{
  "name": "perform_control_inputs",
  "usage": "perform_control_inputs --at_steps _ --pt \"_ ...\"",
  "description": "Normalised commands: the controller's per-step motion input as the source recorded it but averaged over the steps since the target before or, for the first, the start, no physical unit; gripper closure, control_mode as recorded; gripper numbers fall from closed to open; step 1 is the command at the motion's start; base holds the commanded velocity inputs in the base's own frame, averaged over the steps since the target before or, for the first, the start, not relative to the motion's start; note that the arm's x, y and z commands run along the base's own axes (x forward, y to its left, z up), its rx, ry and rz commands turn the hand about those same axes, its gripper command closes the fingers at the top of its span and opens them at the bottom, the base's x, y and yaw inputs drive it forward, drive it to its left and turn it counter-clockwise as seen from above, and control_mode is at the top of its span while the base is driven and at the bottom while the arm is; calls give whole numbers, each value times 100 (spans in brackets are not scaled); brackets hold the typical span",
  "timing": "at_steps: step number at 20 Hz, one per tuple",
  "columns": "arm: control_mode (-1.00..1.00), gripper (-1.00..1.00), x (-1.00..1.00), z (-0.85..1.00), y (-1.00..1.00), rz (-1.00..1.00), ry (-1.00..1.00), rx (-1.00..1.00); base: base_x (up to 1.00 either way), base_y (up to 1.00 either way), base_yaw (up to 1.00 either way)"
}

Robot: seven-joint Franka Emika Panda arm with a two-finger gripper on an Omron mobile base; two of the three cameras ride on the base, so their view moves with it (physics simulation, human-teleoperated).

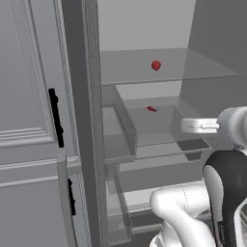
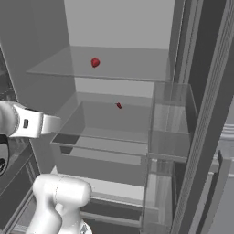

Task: Take the strawberry from the fridge and place it on top of the pancake, located on the dining counter.

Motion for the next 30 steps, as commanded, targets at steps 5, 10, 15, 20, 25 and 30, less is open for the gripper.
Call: perform_control_inputs --at_steps 5,10,15,20,25,30 --pt "100 -100 0 0 0 0 0 0 100 0 0" --pt "-100 -100 29 52 0 0 1 0 20 0 0" --pt "-100 -100 0 99 0 0 2 0 0 0 0" --pt "-100 -100 10 27 -1 3 -25 0 0 0 0" --pt "-100 -100 49 18 -3 0 7 0 0 0 0" --pt "-100 -100 44 7 0 0 12 0 0 0 0"
